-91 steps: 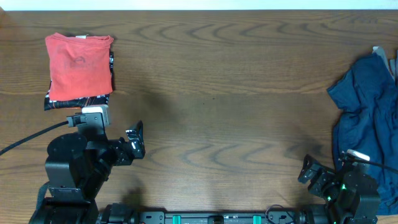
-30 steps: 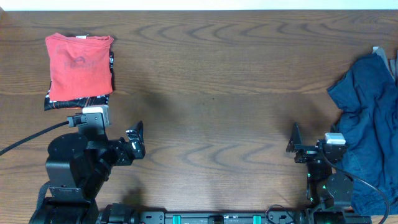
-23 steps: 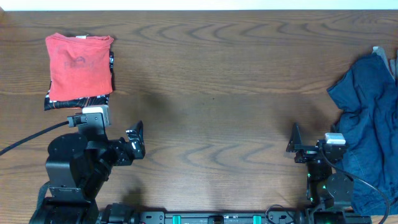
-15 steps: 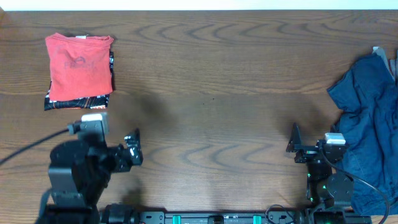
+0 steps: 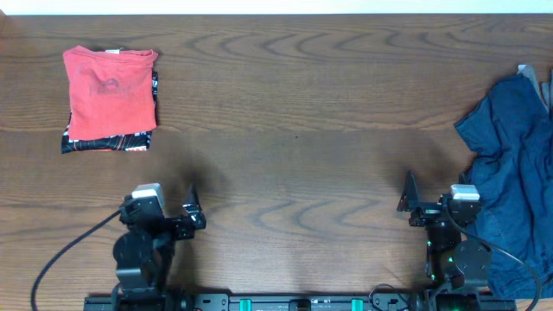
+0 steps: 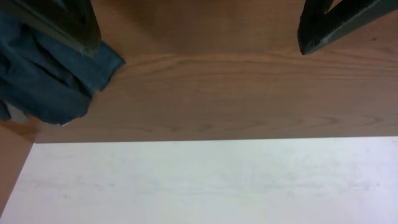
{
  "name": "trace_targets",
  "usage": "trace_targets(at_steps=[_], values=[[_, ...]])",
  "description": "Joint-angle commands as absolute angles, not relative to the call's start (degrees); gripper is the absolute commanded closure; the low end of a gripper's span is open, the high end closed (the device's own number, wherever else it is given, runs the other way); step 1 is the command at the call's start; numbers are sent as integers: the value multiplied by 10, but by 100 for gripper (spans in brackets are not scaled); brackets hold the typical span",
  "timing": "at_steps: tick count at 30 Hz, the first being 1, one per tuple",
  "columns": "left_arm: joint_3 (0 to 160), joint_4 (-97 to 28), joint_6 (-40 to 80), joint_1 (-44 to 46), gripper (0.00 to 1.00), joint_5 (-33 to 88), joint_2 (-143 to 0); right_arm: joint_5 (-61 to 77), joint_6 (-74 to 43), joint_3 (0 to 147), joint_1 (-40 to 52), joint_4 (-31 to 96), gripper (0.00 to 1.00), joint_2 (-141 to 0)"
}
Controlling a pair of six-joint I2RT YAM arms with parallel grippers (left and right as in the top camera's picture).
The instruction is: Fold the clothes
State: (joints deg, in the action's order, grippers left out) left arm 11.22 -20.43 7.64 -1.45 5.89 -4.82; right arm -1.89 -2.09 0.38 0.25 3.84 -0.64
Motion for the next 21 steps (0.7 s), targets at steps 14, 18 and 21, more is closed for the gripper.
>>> trace_targets(at_steps=[14, 18, 21], values=[[25, -86, 74, -22, 2, 49, -1, -17, -12, 3, 4, 41, 1, -3], [2, -36, 74, -22, 2, 48, -1, -17, -12, 3, 4, 41, 1, -3], [2, -34, 74, -22, 2, 49, -1, -17, -12, 3, 4, 41, 1, -3]])
